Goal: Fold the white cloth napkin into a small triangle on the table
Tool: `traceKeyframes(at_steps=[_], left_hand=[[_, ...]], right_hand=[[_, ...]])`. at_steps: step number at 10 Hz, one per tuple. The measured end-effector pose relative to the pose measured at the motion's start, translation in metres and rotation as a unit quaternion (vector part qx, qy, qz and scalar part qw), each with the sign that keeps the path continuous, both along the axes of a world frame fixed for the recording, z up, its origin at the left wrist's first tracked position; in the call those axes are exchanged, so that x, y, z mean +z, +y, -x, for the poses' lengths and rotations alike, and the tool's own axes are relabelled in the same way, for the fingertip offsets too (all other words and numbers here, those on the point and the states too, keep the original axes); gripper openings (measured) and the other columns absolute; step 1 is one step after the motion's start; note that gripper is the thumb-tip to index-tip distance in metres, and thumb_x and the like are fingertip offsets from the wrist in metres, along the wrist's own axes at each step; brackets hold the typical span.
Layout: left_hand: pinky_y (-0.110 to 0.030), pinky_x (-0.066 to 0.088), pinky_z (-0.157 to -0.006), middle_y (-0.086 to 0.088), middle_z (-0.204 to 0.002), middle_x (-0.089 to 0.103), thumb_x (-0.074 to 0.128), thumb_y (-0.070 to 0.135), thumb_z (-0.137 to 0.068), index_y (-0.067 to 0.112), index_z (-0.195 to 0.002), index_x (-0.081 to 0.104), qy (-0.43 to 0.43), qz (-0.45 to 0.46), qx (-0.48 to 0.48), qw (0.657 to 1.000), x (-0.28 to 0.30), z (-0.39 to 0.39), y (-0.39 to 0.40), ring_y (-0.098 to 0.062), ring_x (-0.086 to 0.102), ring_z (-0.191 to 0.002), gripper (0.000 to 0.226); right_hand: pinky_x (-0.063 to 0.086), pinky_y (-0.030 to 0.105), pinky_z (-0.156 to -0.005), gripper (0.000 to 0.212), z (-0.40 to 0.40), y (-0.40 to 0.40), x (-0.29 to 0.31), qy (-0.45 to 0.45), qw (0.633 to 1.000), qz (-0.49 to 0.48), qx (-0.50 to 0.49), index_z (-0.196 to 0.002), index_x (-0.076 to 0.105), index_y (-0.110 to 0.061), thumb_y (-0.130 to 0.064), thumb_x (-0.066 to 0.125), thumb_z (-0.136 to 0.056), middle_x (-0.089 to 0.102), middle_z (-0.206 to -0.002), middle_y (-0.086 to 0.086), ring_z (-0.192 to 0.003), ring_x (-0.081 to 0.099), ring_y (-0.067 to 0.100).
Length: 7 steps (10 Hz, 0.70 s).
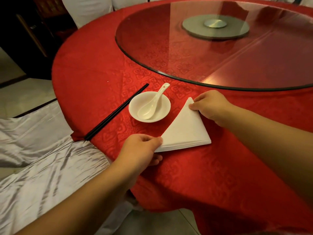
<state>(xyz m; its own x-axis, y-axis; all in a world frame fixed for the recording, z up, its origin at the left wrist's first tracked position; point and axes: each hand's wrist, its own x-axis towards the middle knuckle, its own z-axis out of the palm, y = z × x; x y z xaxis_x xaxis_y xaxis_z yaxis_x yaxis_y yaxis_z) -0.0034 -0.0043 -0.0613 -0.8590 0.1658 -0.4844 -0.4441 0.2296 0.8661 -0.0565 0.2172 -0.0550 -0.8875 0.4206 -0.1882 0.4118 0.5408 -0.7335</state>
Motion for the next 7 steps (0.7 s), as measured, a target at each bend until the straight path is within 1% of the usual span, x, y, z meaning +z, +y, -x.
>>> traceKeyframes(at_steps=[1,2,3,4,5,6,7], left_hand=[[-0.027,0.055,-0.050,-0.006,-0.063,0.069,0.068,0.027,-0.085,0.013,-0.076,0.071,0.066,0.066,-0.037,0.995,-0.003,0.001,-0.002,-0.017,0.065,-0.050,0.016],[-0.037,0.058,-0.052,-0.006,-0.058,0.069,0.069,0.033,-0.083,0.018,-0.073,0.069,0.113,0.142,-0.073,0.981,-0.006,0.001,-0.003,-0.021,0.066,-0.050,0.018],[-0.043,0.058,-0.050,0.000,-0.058,0.068,0.069,0.034,-0.082,0.022,-0.075,0.064,0.149,0.172,-0.075,0.971,-0.009,0.001,-0.004,-0.020,0.066,-0.048,0.015],[-0.039,0.057,-0.046,0.003,-0.054,0.066,0.071,0.032,-0.081,0.021,-0.078,0.060,0.153,0.165,-0.066,0.972,-0.011,0.003,-0.004,-0.018,0.064,-0.045,0.016],[-0.034,0.057,-0.045,0.003,-0.054,0.063,0.072,0.030,-0.081,0.019,-0.077,0.059,0.151,0.154,-0.059,0.975,-0.014,0.003,-0.004,-0.016,0.064,-0.044,0.017],[-0.032,0.056,-0.046,0.005,-0.052,0.062,0.072,0.031,-0.080,0.016,-0.078,0.060,0.141,0.132,-0.059,0.979,-0.013,0.004,-0.005,-0.016,0.063,-0.044,0.020],[-0.028,0.050,-0.043,0.002,-0.053,0.063,0.071,0.036,-0.081,0.014,-0.078,0.060,0.146,0.114,-0.055,0.981,-0.005,0.001,-0.009,-0.013,0.060,-0.043,0.024]], right_hand=[[0.053,0.048,-0.078,0.026,-0.003,0.001,-0.008,0.019,0.998,-0.052,0.016,-0.089,0.072,0.000,-0.024,0.069,-0.080,0.071,-0.095,0.021,-0.089,0.064,0.038],[0.053,0.044,-0.076,0.023,-0.005,0.003,-0.014,0.038,0.995,-0.085,0.028,-0.084,0.074,-0.007,-0.029,0.068,-0.081,0.073,-0.086,0.013,-0.082,0.065,0.031],[0.052,0.043,-0.077,0.019,-0.006,0.004,-0.016,0.044,0.994,-0.090,0.031,-0.083,0.074,-0.012,-0.030,0.067,-0.082,0.073,-0.084,0.007,-0.080,0.065,0.026],[0.052,0.042,-0.076,0.019,-0.006,0.005,-0.018,0.051,0.993,-0.102,0.036,-0.084,0.074,-0.014,-0.030,0.065,-0.083,0.072,-0.084,0.005,-0.080,0.064,0.024],[0.051,0.039,-0.075,0.019,-0.007,0.004,-0.018,0.047,0.992,-0.110,0.042,-0.086,0.073,-0.015,-0.031,0.063,-0.085,0.072,-0.084,0.003,-0.081,0.064,0.023],[0.051,0.041,-0.074,0.025,-0.008,0.002,-0.015,0.042,0.992,-0.112,0.042,-0.084,0.073,-0.012,-0.033,0.060,-0.086,0.072,-0.082,0.007,-0.079,0.064,0.027],[0.048,0.036,-0.068,0.031,-0.015,0.001,-0.005,0.048,0.992,-0.110,0.024,-0.081,0.071,-0.009,-0.036,0.057,-0.088,0.070,-0.078,0.007,-0.077,0.062,0.028]])
